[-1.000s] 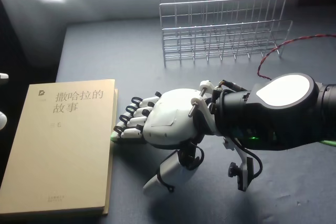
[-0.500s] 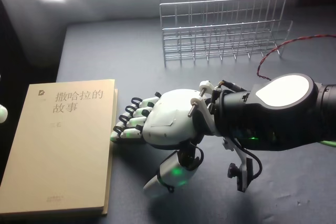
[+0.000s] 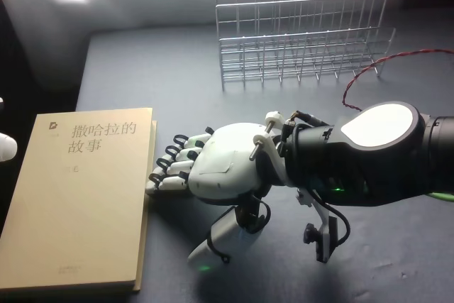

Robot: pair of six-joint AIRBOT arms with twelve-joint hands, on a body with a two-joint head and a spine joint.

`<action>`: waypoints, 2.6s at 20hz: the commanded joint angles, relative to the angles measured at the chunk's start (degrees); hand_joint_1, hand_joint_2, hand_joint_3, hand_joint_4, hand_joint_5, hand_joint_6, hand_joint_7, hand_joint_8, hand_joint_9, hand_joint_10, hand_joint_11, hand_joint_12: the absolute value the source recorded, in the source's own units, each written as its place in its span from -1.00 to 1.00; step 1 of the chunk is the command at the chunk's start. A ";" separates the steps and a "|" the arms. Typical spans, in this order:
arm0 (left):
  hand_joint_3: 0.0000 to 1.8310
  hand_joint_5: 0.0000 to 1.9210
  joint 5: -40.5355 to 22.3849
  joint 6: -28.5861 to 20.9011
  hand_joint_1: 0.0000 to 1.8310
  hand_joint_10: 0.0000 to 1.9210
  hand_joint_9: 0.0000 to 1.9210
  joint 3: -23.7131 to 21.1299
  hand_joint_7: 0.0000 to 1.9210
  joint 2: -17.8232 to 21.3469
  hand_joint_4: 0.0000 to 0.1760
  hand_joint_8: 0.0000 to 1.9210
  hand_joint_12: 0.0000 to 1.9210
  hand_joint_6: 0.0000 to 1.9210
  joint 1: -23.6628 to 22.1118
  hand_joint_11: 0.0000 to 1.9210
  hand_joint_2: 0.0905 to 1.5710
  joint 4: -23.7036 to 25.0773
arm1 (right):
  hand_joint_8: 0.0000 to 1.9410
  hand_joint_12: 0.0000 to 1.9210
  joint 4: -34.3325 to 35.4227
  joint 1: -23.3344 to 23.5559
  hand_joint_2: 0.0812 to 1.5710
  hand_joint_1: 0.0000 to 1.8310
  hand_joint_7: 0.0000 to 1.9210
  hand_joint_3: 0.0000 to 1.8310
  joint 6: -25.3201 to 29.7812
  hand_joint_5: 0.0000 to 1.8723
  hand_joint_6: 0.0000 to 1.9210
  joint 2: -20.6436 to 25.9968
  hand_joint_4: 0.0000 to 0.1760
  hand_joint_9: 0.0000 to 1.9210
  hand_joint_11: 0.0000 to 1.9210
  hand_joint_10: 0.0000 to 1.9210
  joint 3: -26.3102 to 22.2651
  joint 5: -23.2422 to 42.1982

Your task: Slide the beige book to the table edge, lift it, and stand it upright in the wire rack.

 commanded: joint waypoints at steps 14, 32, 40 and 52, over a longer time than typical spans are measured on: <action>-1.00 -1.00 -4.92 -4.36 -0.74 -1.00 -1.00 2.36 -1.00 -0.67 -0.22 -1.00 -1.00 -1.00 0.74 -1.00 0.46 -0.24 | -1.00 -0.78 0.57 0.89 0.35 -0.82 -0.97 -1.00 0.35 -0.97 -1.00 -0.10 -1.00 -0.96 -1.00 -1.00 0.01 0.31; -1.00 -1.00 -15.68 -28.91 -0.67 -1.00 -1.00 5.88 -1.00 -4.24 -0.27 -1.00 -1.00 -1.00 11.82 -1.00 0.45 -0.24 | -1.00 -0.96 0.56 1.24 0.32 -0.83 -0.96 -1.00 0.32 -0.96 -1.00 4.22 -1.00 -0.98 -0.99 -0.99 -0.53 2.85; -1.00 -1.00 -22.43 -47.12 -0.43 -1.00 -1.00 9.60 -1.00 -8.18 -0.31 -1.00 -0.99 -1.00 20.05 -1.00 0.32 -0.25 | -1.00 -0.96 0.54 1.17 0.33 -0.83 -0.97 -1.00 -1.86 -0.96 -1.00 18.44 -1.00 -0.97 -1.00 -1.00 -8.74 9.02; -1.00 -1.00 -25.12 -56.66 -0.10 -1.00 -1.00 10.79 -1.00 -10.68 -0.18 -1.00 -1.00 -1.00 21.69 -0.99 0.20 -0.31 | -1.00 -1.00 0.61 2.29 0.33 -0.80 -0.98 -1.00 -1.74 -1.00 -1.00 43.84 -1.00 -1.00 -1.00 -1.00 -17.41 24.81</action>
